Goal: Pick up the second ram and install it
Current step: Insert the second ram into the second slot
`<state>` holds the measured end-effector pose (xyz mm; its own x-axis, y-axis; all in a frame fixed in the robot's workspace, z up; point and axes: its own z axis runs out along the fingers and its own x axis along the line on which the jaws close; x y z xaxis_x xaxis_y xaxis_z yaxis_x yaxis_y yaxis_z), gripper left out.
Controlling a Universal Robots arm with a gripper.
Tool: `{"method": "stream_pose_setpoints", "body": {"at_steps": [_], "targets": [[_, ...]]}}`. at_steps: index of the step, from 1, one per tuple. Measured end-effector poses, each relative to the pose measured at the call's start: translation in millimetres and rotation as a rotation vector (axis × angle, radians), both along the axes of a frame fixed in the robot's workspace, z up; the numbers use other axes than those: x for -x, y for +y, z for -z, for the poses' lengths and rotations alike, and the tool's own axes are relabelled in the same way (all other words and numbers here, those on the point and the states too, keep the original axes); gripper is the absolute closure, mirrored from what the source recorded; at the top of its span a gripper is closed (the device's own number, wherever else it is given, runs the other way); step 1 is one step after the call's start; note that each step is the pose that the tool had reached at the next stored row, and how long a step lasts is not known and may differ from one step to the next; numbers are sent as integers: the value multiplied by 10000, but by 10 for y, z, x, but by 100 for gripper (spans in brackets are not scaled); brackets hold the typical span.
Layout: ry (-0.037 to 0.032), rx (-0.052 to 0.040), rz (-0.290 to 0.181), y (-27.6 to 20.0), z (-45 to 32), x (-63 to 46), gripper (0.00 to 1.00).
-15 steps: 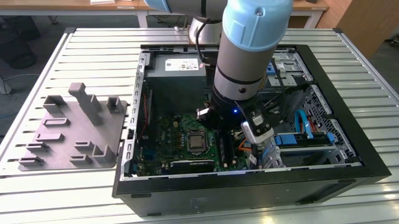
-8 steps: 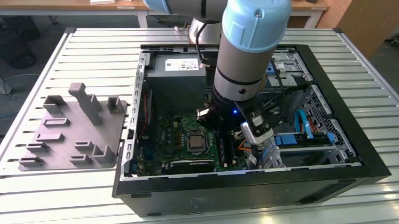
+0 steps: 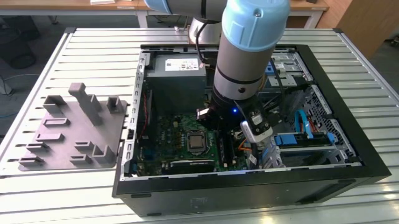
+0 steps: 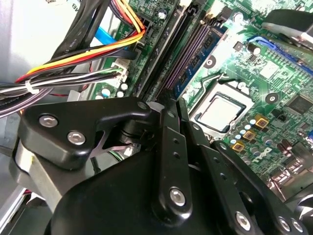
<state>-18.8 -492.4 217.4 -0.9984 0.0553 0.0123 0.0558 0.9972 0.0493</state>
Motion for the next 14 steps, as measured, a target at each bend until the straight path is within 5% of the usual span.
{"method": "stream_pose_setpoints", "body": {"at_steps": [14], "targets": [[-2, 0, 5, 19, -1, 0, 86]]}}
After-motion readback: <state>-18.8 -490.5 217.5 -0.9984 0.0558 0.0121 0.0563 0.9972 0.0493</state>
